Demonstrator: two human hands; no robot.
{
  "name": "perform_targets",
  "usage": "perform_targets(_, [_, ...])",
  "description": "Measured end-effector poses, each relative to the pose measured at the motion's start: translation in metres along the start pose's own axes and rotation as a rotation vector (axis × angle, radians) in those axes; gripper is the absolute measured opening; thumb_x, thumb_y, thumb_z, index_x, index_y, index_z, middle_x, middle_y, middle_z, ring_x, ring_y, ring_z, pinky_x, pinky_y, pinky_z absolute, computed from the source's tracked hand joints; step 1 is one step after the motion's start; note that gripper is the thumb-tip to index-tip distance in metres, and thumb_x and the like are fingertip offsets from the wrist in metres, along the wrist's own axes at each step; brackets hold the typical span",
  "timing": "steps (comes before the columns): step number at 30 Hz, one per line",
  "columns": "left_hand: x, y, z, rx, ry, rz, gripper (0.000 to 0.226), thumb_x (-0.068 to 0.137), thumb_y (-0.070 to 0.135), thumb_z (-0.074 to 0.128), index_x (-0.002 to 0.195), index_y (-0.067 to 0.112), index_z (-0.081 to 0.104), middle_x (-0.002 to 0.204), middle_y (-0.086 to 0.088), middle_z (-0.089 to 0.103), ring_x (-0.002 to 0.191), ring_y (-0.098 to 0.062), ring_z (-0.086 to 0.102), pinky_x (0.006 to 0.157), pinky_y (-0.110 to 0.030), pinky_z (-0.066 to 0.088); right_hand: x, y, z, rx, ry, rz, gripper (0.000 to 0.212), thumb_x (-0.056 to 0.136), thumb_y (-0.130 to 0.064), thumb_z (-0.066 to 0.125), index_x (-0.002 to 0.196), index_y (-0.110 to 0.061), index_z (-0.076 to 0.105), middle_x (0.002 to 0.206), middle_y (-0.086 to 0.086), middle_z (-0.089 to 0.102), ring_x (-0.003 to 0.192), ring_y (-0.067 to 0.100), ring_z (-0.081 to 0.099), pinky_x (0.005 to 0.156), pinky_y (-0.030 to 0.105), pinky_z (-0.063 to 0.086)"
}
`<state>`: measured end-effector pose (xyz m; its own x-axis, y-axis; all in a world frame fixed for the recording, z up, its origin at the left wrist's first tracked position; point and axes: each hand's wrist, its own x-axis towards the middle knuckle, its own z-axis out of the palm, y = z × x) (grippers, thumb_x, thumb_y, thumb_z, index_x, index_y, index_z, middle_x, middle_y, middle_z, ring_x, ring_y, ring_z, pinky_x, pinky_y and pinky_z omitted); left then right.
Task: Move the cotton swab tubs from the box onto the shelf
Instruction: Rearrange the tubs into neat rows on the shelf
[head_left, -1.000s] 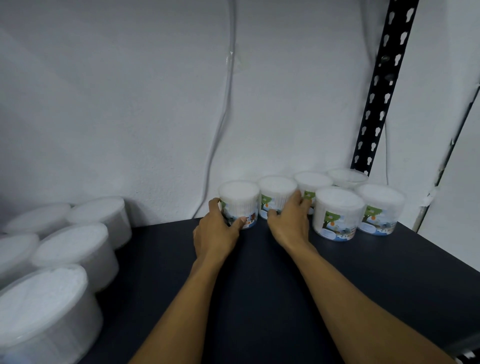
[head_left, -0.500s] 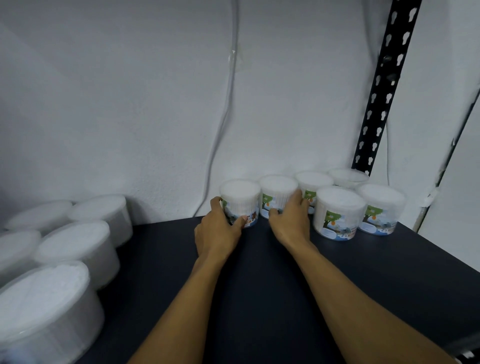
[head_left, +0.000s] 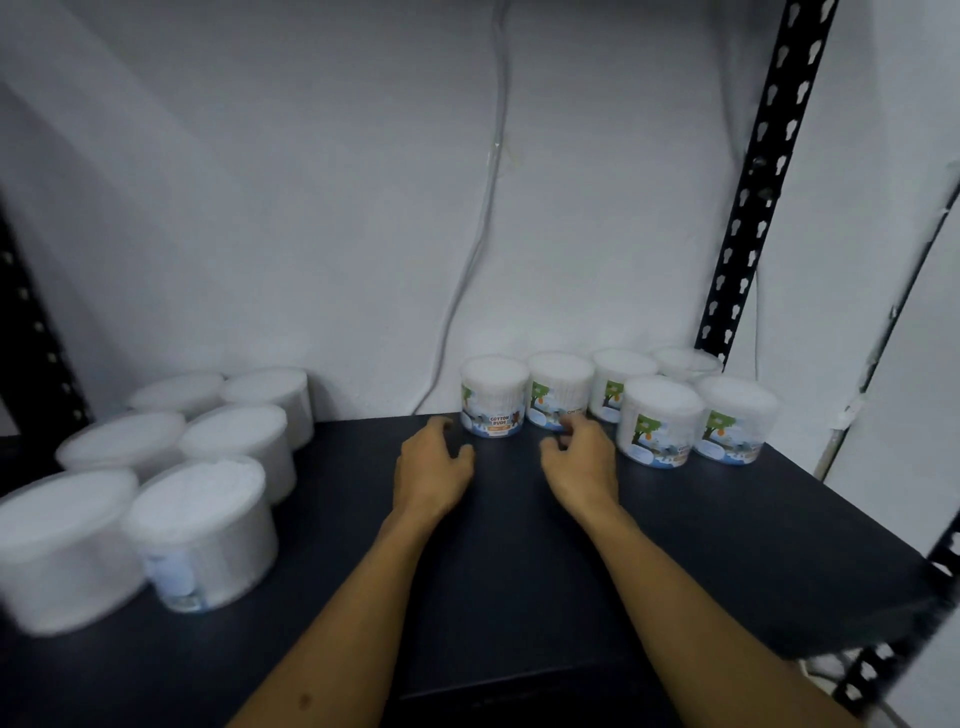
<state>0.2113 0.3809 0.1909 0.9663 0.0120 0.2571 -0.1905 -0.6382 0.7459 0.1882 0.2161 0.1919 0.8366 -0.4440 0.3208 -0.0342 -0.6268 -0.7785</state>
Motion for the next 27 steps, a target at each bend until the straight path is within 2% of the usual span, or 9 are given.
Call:
perform_targets(4, [-0.037,-0.009,-0.024,0.082,-0.047,0.063,0.028,0.088,0.027,0.060,0.114,0.018,0.063,0.113,0.001,0.065,0.097,-0.011,0.059,0.082,-0.024,0.047,-0.028,-0.001,-0.014,0.012,-0.089,-0.005,0.038,0.088,-0.015,0.058,0.125,-0.008,0.057,0.120,0.008,0.062,0.106,0.017,0.060,0.084,0.025,0.047])
perform_targets(7, [-0.072,-0.023,-0.046,0.144,-0.012,0.045,0.016,0.087,0.031,0.060,0.097,0.021,0.068,0.099,0.007,0.068,0.083,-0.006,0.057,0.075,-0.023,0.044,-0.051,-0.004,-0.020,0.013,-0.138,-0.047,0.035,0.088,-0.014,0.059,0.122,-0.008,0.059,0.119,0.007,0.064,0.103,0.015,0.061,0.083,0.022,0.045])
perform_targets(9, [-0.094,-0.030,-0.064,0.138,0.025,0.023,0.013,0.086,0.032,0.062,0.091,0.023,0.070,0.094,0.009,0.070,0.080,-0.006,0.060,0.076,-0.026,0.049,-0.068,-0.009,-0.022,0.040,-0.168,-0.065,0.032,0.087,-0.014,0.061,0.118,-0.009,0.062,0.115,0.005,0.065,0.098,0.013,0.061,0.083,0.022,0.047])
perform_targets(12, [-0.124,-0.036,-0.089,0.067,0.062,-0.023,0.012,0.085,0.028,0.064,0.089,0.020,0.072,0.092,0.011,0.070,0.086,-0.007,0.063,0.082,-0.026,0.050,-0.092,-0.020,-0.020,0.095,-0.197,-0.085,0.026,0.084,-0.014,0.064,0.110,-0.010,0.066,0.104,0.005,0.069,0.091,0.013,0.063,0.086,0.029,0.052])
perform_targets(16, [-0.162,-0.044,-0.115,-0.034,0.164,-0.066,0.006,0.084,0.023,0.067,0.080,0.021,0.072,0.080,0.015,0.069,0.078,0.001,0.063,0.073,-0.017,0.046,-0.123,-0.037,-0.011,0.164,-0.261,-0.102,0.023,0.084,-0.013,0.065,0.106,-0.012,0.068,0.100,0.000,0.070,0.086,0.007,0.062,0.068,0.009,0.043])
perform_targets(18, [-0.175,-0.052,-0.130,-0.090,0.239,-0.122,0.008,0.083,0.021,0.068,0.077,0.020,0.073,0.075,0.015,0.069,0.073,0.006,0.061,0.067,-0.013,0.043,-0.136,-0.047,-0.001,0.210,-0.292,-0.110,0.024,0.083,-0.013,0.066,0.107,-0.011,0.068,0.102,0.000,0.070,0.086,0.006,0.063,0.066,0.006,0.041])
perform_targets(20, [-0.183,-0.063,-0.149,-0.134,0.341,-0.193,0.008,0.081,0.021,0.070,0.075,0.018,0.075,0.073,0.011,0.071,0.072,0.005,0.062,0.071,-0.018,0.046,-0.149,-0.061,0.011,0.259,-0.339,-0.126,0.026,0.083,-0.014,0.067,0.109,-0.010,0.068,0.104,0.001,0.070,0.087,0.006,0.063,0.067,0.007,0.041])
perform_targets(23, [-0.189,-0.081,-0.178,-0.196,0.503,-0.278,0.008,0.079,0.021,0.073,0.085,0.015,0.075,0.079,0.004,0.073,0.078,-0.007,0.067,0.078,-0.025,0.051,-0.168,-0.089,0.038,0.320,-0.434,-0.144,0.043,0.083,-0.024,0.071,0.121,-0.008,0.061,0.118,0.003,0.066,0.098,0.008,0.062,0.077,0.013,0.046])
perform_targets(27, [-0.188,-0.098,-0.207,-0.208,0.680,-0.299,0.036,0.078,0.026,0.075,0.109,0.012,0.064,0.101,-0.004,0.068,0.091,-0.014,0.063,0.082,-0.025,0.046,-0.190,-0.127,0.077,0.404,-0.543,-0.159,0.088,0.075,-0.037,0.077,0.145,-0.010,0.031,0.147,0.004,0.039,0.129,0.016,0.044,0.103,0.031,0.041])
